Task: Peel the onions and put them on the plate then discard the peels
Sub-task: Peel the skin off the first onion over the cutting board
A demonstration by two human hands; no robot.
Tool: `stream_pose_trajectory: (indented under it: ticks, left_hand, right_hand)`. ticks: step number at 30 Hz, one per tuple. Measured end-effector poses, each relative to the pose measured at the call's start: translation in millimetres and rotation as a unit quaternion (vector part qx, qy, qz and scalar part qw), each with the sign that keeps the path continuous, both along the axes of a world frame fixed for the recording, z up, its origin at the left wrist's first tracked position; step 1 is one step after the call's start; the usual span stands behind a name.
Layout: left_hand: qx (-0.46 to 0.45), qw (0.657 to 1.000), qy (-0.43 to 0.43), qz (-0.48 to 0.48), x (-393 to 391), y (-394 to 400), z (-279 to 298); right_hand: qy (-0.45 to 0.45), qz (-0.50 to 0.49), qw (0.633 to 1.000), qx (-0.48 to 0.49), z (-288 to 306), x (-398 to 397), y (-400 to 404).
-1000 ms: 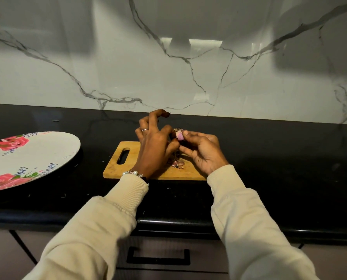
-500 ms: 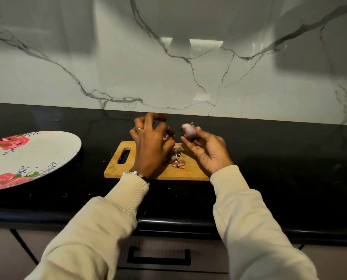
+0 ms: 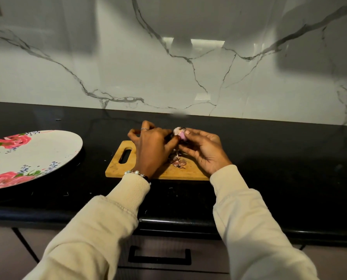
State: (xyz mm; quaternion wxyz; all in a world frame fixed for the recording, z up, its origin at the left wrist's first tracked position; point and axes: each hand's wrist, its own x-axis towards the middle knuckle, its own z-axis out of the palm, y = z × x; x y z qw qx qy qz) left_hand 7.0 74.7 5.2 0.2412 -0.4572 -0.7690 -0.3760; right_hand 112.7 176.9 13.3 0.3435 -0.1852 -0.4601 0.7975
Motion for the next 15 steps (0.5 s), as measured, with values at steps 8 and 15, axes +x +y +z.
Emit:
stream_pose_trajectory:
  ticks: [8, 15]
  left_hand:
    - [0.027, 0.999, 0.026, -0.028, -1.0, -0.7, -2.5]
    - [0.025, 0.998, 0.053, -0.011, -2.4, 0.0, -3.5]
  right_hand:
    - [-0.013, 0.001, 1.000, 0.014, -1.2, -0.6, -1.4]
    - [-0.021, 0.004, 0.999, 0.025, -0.3, -0.5, -2.8]
